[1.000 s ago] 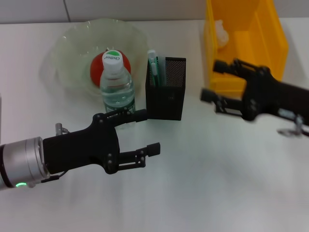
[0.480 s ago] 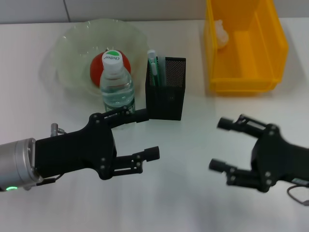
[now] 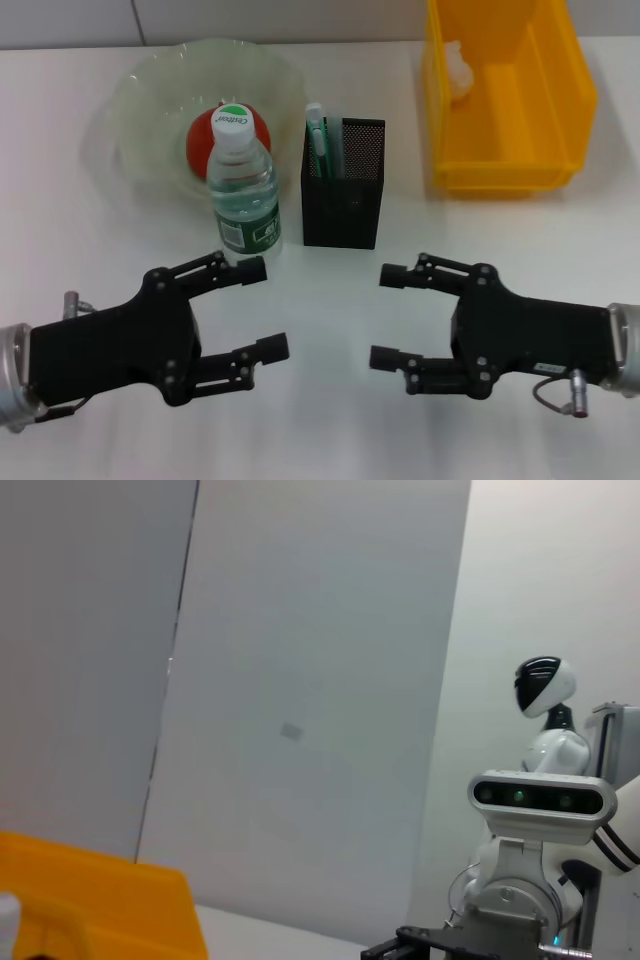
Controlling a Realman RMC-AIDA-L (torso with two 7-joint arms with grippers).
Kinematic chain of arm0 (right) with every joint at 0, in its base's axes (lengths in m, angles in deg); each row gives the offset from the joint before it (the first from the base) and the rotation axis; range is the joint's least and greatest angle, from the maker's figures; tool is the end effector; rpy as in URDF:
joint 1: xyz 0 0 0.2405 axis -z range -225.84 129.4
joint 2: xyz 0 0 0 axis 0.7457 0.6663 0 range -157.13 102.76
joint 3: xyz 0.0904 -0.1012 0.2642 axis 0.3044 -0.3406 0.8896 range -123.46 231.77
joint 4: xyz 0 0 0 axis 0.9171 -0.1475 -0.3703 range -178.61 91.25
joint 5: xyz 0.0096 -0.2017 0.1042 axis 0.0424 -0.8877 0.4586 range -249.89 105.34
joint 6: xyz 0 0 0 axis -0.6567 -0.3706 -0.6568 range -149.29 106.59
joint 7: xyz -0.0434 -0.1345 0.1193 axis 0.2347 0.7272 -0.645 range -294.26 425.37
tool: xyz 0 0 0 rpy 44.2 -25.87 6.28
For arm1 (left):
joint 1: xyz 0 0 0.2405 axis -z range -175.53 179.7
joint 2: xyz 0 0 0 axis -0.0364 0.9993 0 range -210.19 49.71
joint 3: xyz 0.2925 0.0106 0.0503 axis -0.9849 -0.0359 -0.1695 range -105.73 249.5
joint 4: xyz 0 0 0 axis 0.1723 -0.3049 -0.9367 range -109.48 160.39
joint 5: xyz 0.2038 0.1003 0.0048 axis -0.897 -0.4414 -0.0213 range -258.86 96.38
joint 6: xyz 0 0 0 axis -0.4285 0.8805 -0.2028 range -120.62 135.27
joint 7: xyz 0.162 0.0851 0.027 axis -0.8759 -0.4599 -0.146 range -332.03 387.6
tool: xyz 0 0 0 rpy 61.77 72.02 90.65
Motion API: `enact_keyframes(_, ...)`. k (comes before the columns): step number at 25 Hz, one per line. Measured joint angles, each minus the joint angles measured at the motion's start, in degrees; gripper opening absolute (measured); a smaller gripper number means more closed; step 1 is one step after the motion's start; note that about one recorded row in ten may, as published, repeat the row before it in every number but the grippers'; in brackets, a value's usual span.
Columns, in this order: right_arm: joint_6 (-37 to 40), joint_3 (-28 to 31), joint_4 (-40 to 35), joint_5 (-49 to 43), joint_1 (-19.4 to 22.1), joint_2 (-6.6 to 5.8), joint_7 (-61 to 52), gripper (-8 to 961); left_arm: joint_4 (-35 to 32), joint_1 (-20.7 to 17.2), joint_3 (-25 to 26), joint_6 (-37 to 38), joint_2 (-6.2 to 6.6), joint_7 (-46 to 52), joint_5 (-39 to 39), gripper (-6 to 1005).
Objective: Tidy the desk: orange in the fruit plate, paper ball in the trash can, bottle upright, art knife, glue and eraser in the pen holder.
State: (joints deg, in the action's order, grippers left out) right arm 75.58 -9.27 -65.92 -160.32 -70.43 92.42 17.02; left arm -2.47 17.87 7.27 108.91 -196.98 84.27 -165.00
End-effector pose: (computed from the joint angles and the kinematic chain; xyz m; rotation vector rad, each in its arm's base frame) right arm 0.2727 0.2805 -0.1090 -2.7717 0.2250 1.1106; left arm -0.2938 0.2631 -0.0691 -2.7215 -0.3679 -1.1672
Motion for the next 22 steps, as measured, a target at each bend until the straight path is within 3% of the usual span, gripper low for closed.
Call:
enact_keyframes(6, -1.52, -1.35, 1.57, 0.27, -1.99, 0.03, -0.57, 801, 0.26, -1.29, 0.02, -0.14, 0.09, 0.01, -0.28, 797)
enact_keyframes(22, -1.68, -1.35, 2.62, 0.43, -2.14, 0.01, -0.58, 802, 0.33, -0.86, -0.19, -0.98, -0.52, -0.46, -0.88, 797)
